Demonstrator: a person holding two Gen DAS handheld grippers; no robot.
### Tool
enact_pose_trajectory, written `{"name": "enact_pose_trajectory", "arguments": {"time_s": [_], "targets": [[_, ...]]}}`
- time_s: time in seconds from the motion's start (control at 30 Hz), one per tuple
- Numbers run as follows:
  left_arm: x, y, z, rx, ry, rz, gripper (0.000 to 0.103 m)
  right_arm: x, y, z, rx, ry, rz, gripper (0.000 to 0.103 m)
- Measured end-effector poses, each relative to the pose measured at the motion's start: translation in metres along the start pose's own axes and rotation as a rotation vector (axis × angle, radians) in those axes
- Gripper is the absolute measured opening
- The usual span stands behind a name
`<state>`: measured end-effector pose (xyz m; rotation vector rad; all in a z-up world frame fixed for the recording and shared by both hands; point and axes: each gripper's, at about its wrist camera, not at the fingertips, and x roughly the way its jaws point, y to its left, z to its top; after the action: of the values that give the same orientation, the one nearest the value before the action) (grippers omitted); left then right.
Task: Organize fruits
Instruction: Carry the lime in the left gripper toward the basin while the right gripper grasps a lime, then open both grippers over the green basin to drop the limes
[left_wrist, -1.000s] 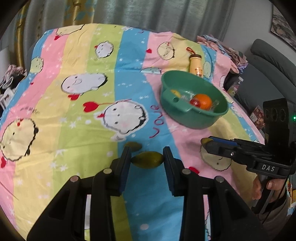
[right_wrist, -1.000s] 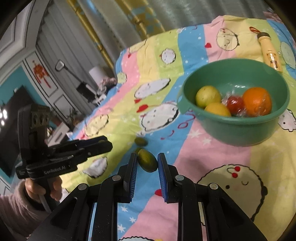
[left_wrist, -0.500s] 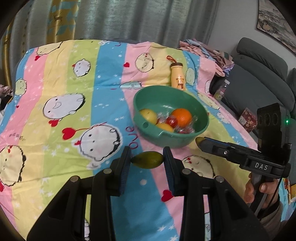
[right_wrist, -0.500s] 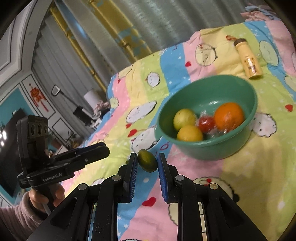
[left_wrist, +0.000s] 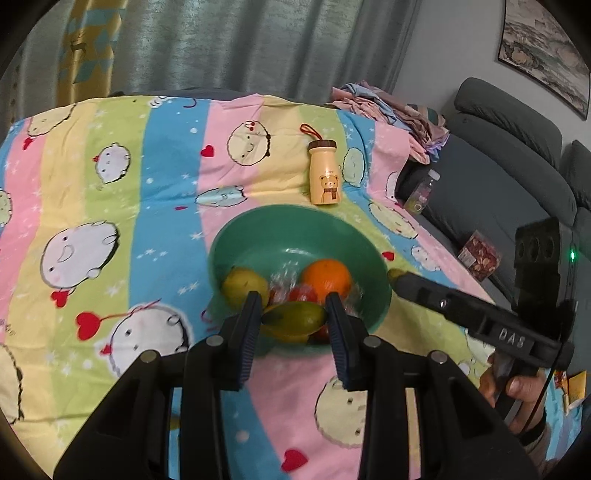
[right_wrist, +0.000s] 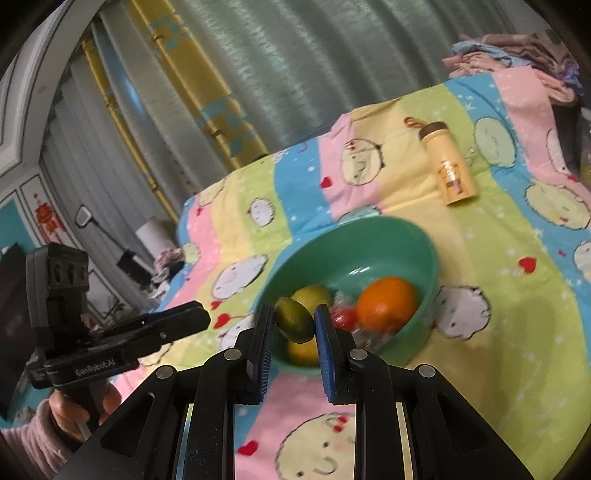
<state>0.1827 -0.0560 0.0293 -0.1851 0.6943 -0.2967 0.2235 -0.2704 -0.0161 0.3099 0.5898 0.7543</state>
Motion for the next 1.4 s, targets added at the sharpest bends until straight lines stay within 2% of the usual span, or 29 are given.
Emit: {"name": "enact_pose_trajectory", "arguments": {"time_s": [0.17, 0.37, 0.6, 0.97, 1.33, 1.37, 1.4], "targets": [[0.028, -0.005, 0.014, 0.024, 0.034, 0.0, 0.035, 0.004, -0.011, 0.005, 0.026, -0.013, -0.009, 0.024], [0.063, -0.008, 0.025, 0.034, 0.081, 0.002, 0.035, 0.018, -0.015, 0.001, 0.024, 0.022, -0.038, 0.024], [0.086, -0.009, 0.03, 0.046, 0.111, 0.024, 0.035, 0.026, -0.011, -0.004, -0.01, 0.054, -0.085, 0.024], [0.108, -0.003, 0.029, 0.016, 0.157, 0.041, 0.035, 0.032, -0.009, -0.007, -0.011, 0.083, -0.097, 0.024], [0.107, 0.004, 0.033, -0.027, 0.149, 0.042, 0.035, 0.028, -0.009, -0.007, 0.002, 0.075, -0.096, 0.026], [0.107, 0.004, 0.033, -0.031, 0.146, 0.042, 0.036, 0.027, -0.009, -0.007, 0.005, 0.07, -0.096, 0.026], [0.105, 0.005, 0.035, -0.038, 0.144, 0.037, 0.041, 0.024, -0.01, -0.006, 0.012, 0.062, -0.094, 0.026]]}}
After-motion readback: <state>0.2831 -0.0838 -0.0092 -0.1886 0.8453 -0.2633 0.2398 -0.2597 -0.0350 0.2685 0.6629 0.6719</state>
